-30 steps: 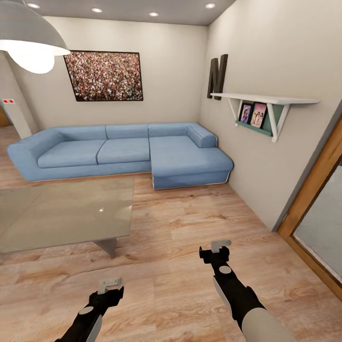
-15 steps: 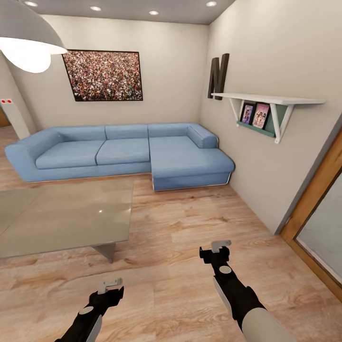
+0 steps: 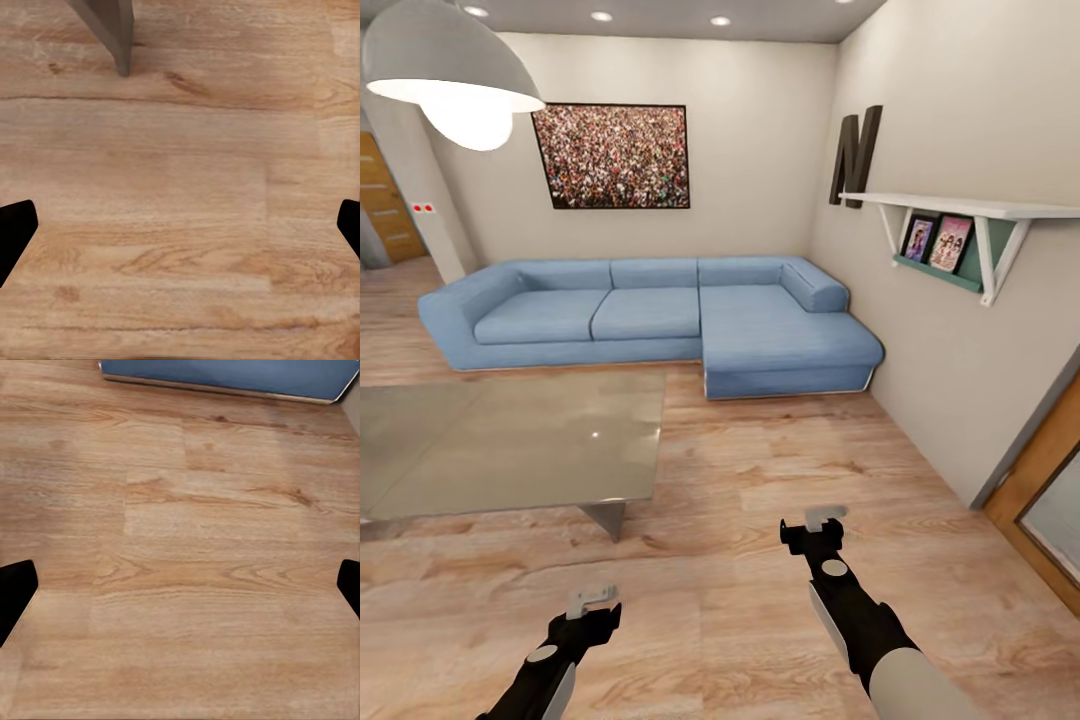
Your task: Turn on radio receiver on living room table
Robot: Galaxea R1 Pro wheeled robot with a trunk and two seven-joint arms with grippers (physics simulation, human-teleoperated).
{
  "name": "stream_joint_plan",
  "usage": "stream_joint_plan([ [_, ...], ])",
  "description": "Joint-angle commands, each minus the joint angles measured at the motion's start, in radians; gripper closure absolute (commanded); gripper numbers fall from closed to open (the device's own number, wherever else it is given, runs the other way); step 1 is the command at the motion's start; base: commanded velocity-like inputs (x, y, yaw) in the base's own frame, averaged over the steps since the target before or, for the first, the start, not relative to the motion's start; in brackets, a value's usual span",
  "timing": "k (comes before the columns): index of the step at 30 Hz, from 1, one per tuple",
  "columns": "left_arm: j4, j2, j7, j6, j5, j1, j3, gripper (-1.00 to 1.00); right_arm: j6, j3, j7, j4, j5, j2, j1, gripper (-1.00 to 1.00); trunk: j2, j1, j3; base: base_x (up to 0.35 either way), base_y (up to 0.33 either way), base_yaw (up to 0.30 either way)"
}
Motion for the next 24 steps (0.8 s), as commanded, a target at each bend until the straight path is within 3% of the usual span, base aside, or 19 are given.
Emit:
stream_joint_plan([
  [1,0.000,0.000,0.000,0.000,0.000,0.000,0.000,-1.00,0.000,0.000,0.000,0.000,0.000,0.000,0.000,-1.00,0.000,0.000,-0.001,0.000,0.000,0.239],
  [24,0.004,0.000,0.000,0.000,0.000,0.000,0.000,-1.00,0.000,-0.001,0.000,0.000,0.002,-0.002,0.000,-1.00,0.000,0.000,-0.019,0.000,0.000,0.240],
])
